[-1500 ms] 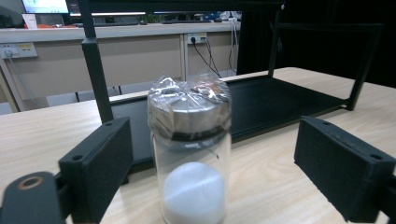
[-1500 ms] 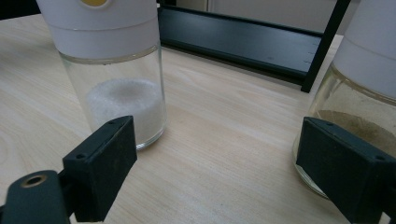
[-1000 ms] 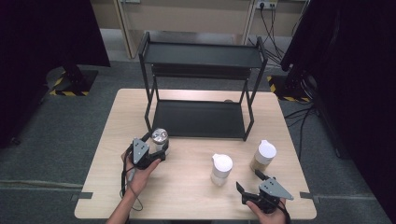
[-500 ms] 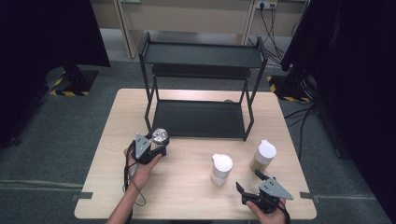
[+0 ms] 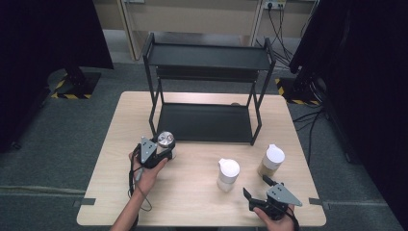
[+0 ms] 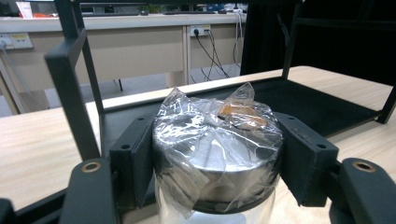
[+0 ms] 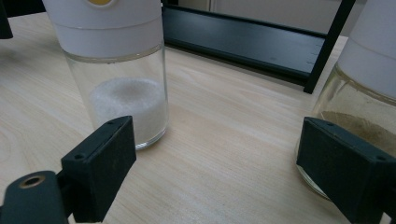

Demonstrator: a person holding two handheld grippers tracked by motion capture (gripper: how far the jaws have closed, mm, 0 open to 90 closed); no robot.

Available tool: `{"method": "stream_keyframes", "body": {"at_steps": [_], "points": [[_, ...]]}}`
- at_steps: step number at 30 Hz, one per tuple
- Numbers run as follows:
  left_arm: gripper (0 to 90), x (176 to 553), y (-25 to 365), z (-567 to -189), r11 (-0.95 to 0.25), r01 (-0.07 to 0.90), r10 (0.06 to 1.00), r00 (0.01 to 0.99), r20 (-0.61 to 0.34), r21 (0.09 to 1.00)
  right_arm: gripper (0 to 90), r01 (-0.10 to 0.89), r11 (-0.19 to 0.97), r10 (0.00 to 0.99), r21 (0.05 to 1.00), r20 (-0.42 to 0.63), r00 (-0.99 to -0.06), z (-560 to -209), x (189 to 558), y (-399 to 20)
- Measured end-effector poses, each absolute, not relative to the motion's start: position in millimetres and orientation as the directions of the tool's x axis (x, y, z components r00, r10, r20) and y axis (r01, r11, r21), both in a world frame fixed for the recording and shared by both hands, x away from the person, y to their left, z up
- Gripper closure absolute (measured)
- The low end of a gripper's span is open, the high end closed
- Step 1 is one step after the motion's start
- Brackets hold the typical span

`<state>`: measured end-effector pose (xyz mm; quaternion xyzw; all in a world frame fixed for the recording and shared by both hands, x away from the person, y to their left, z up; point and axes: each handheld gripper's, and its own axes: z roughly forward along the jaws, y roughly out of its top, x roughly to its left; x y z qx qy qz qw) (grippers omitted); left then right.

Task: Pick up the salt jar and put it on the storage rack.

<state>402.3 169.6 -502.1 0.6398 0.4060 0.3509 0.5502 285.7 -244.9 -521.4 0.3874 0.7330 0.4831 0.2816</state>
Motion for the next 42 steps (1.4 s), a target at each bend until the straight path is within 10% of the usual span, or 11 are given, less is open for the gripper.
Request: {"method": "stream_keyframes", "body": {"at_steps": [42], "points": [[34.5, 449, 157, -459, -0.055, 0.095, 0.926, 0.378, 0.015, 0.994, 11.9, 0.293, 0.244, 0.838, 0.924, -0.049, -0.543, -521, 285, -244]]}}
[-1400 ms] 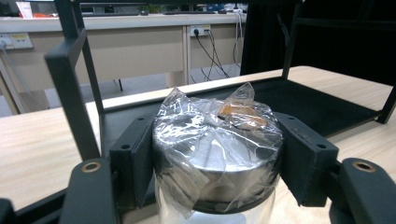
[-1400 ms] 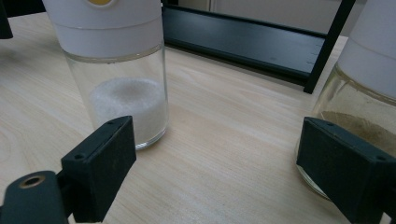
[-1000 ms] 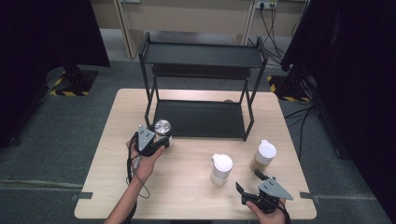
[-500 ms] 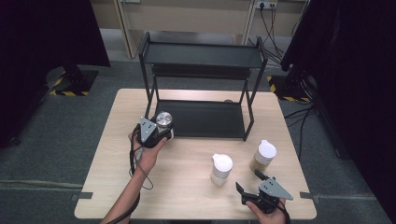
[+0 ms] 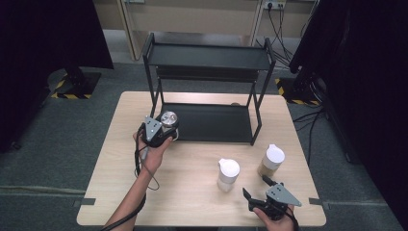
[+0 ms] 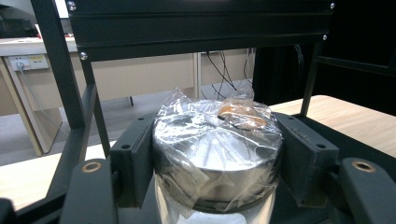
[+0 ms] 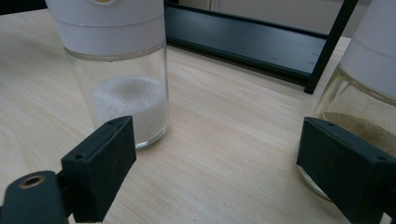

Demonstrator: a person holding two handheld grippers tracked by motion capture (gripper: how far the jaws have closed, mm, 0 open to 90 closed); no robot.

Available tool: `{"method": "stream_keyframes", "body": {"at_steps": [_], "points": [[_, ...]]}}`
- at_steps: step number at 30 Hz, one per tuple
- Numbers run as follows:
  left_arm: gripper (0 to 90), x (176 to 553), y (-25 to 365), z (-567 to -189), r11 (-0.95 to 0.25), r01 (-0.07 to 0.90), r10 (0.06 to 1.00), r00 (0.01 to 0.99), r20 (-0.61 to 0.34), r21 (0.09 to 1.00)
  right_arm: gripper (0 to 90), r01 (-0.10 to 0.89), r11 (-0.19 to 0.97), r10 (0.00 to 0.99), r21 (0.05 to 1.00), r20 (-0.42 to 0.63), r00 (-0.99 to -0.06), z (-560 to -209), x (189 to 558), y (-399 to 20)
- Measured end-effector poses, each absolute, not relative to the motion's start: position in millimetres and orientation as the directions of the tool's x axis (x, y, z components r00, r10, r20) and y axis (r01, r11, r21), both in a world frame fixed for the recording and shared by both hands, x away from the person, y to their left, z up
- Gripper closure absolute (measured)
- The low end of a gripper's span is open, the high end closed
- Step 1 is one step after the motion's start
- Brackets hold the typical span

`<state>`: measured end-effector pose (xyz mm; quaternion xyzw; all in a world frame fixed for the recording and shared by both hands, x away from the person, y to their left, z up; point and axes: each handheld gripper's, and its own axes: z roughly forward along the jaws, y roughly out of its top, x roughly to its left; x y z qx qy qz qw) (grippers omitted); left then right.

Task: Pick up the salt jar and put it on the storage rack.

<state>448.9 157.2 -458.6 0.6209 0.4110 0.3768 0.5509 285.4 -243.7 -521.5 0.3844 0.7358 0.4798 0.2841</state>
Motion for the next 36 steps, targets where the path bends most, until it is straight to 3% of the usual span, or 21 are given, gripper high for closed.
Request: {"method": "stream_keyframes", "body": {"at_steps": [36], "points": [[34.5, 493, 140, -459, -0.059, 0.144, 0.943, 0.333, 0.008, 0.988, 11.9, 0.289, 0.244, 0.838, 0.926, -0.051, -0.543, -521, 285, -244]]}}
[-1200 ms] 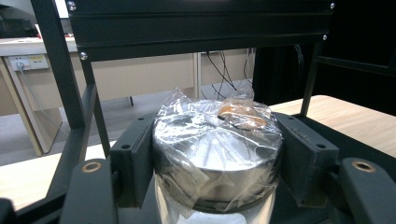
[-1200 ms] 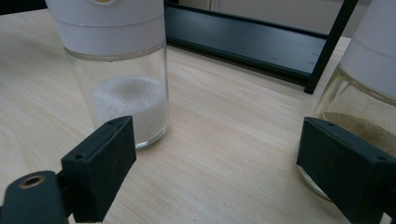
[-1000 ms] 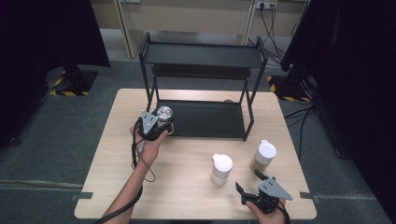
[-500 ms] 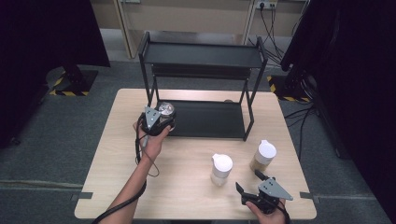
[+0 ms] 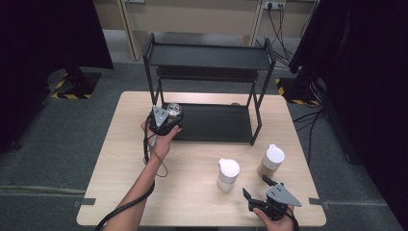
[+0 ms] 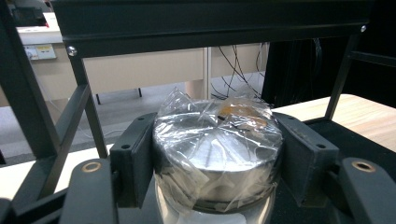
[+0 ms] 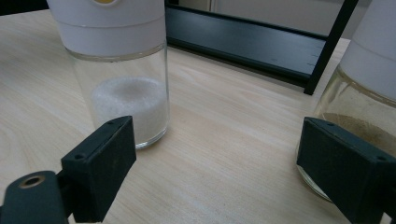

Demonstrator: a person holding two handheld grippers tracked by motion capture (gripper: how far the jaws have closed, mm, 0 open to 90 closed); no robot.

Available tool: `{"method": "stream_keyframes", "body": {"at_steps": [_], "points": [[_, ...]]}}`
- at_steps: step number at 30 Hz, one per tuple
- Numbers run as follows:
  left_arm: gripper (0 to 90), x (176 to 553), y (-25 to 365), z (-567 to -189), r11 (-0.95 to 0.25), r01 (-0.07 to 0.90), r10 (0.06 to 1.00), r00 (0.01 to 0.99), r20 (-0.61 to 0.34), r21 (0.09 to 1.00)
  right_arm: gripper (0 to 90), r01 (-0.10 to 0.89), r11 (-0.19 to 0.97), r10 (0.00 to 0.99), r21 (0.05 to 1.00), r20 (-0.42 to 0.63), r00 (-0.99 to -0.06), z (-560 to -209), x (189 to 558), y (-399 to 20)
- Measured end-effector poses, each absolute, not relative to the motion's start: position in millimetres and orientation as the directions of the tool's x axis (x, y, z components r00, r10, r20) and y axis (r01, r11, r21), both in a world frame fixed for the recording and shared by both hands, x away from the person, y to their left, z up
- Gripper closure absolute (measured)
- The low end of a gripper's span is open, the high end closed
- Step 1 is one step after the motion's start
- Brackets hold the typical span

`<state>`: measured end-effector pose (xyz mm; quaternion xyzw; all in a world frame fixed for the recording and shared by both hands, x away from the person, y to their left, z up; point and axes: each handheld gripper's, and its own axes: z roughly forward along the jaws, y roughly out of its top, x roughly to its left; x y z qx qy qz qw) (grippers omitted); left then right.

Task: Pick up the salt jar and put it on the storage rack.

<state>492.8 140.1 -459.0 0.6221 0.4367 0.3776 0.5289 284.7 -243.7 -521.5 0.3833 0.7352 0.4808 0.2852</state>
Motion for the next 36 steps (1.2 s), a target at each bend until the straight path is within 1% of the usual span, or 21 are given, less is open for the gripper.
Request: {"method": "stream_keyframes", "body": {"at_steps": [11, 26, 28, 36], "points": [[34.5, 503, 138, -462, -0.051, 0.162, 0.947, 0.321, -0.004, 0.985, 11.9, 0.287, 0.245, 0.838, 0.926, -0.054, -0.544, -521, 284, -244], [34.5, 517, 138, -476, -0.031, 0.198, 0.954, 0.298, -0.030, 0.980, 11.8, 0.283, 0.250, 0.838, 0.926, -0.060, -0.543, -522, 284, -243], [34.5, 518, 137, -477, -0.042, 0.196, 0.955, 0.297, -0.018, 0.980, 11.9, 0.281, 0.253, 0.837, 0.926, -0.063, -0.544, -522, 284, -243], [34.5, 520, 131, -479, -0.035, 0.197, 0.955, 0.295, -0.025, 0.980, 11.9, 0.280, 0.258, 0.836, 0.925, -0.068, -0.545, -522, 284, -242]]}}
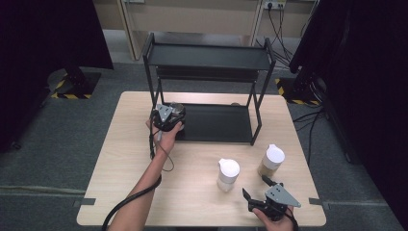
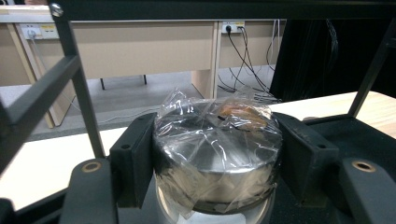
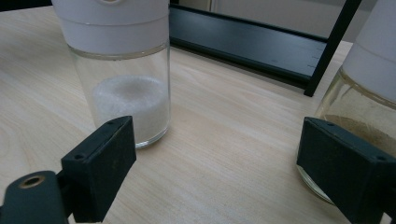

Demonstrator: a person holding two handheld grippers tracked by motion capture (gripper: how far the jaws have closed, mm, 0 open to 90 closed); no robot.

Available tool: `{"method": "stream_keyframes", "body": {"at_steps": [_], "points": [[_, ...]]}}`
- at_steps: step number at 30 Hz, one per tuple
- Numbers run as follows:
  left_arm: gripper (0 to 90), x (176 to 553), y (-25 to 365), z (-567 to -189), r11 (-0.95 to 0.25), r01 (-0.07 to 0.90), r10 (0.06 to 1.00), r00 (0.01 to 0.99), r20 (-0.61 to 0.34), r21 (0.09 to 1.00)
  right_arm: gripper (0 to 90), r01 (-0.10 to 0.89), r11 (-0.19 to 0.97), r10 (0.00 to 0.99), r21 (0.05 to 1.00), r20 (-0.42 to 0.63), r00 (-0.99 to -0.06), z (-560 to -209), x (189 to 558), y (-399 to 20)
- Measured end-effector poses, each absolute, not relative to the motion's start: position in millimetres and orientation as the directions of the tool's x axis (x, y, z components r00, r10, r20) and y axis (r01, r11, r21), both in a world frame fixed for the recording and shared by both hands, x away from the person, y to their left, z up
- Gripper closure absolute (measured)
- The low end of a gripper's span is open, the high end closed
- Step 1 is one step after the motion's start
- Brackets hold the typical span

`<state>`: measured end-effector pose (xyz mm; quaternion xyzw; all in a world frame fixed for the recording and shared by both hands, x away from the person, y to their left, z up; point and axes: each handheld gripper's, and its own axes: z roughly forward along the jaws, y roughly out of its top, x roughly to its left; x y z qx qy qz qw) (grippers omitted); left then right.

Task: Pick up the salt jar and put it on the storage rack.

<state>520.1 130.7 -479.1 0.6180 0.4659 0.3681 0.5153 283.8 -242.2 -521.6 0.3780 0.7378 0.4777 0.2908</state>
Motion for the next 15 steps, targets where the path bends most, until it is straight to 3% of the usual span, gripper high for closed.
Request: {"method": "stream_keyframes", "body": {"at_steps": [15], "points": [[34.4, 525.1, 121.9, -487.3, -0.023, 0.200, 0.953, 0.300, -0.039, 0.980, 11.9, 0.277, 0.260, 0.832, 0.925, -0.069, -0.550, -521.6, 283.7, -242.2]]}}
